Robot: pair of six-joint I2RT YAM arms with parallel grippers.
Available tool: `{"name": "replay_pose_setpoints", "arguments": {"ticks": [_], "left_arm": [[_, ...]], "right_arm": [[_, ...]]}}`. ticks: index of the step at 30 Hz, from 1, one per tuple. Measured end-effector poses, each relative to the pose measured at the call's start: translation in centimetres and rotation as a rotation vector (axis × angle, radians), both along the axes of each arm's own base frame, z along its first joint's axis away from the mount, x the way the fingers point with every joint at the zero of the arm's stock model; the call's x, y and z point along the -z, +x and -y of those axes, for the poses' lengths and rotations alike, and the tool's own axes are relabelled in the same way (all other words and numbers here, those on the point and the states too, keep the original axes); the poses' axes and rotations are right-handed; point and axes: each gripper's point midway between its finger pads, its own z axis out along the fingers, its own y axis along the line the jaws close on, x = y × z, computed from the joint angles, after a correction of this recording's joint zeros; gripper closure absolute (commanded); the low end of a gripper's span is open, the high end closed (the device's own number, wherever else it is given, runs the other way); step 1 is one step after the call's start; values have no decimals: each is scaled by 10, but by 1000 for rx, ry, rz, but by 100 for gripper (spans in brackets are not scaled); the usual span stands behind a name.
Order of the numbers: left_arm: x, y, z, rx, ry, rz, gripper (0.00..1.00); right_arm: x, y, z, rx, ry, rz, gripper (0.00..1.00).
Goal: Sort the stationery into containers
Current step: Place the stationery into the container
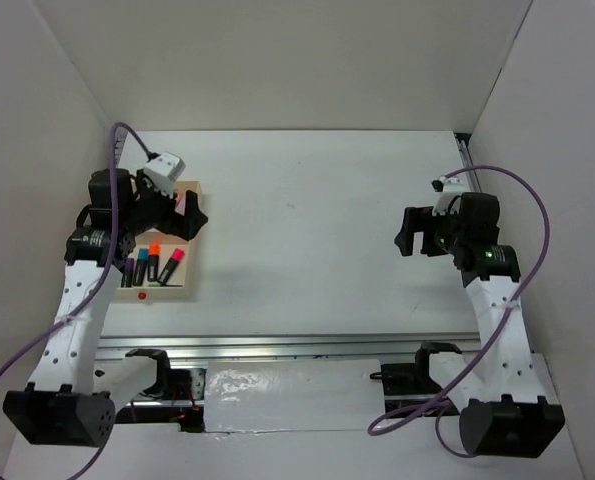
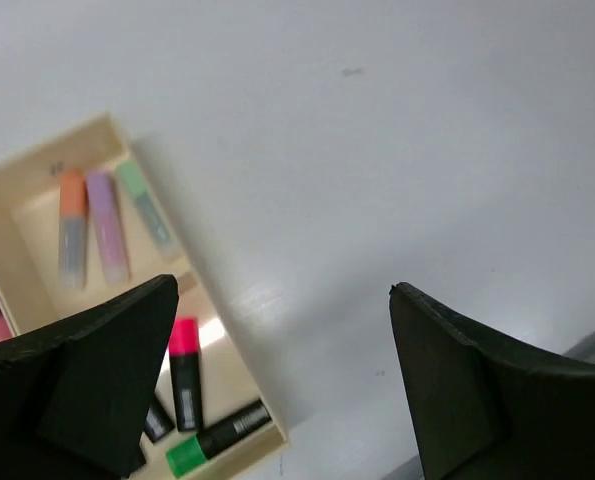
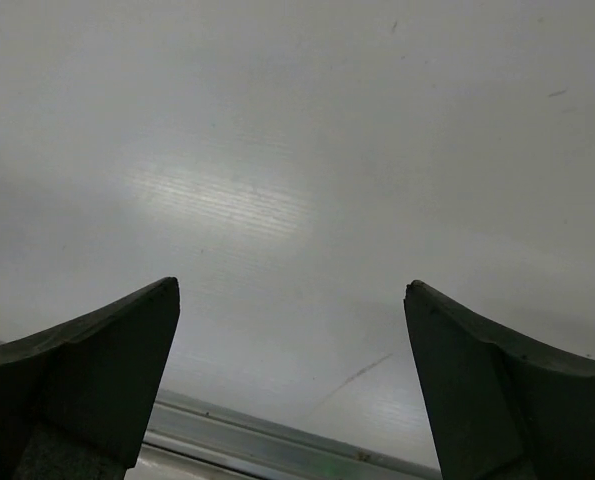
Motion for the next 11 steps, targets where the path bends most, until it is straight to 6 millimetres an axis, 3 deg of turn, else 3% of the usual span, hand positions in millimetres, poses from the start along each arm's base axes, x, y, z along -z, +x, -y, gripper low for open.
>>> {"name": "replay_pose_setpoints", "arguments": {"ticks": [2, 4, 7, 11], "left_arm": [[-24, -9, 26, 96, 23, 81, 1], [-32, -18, 42, 142, 38, 113, 1], [-26, -26, 44, 132, 74, 111, 1], [-1, -38, 32, 91, 132, 75, 0]], "right_arm": [[-11, -1, 6, 20, -34, 53, 0], [-17, -2, 16, 46, -82, 91, 0], [-18, -7, 34, 96, -149, 139, 0], [-14, -27, 48, 131, -215, 208, 0]]}}
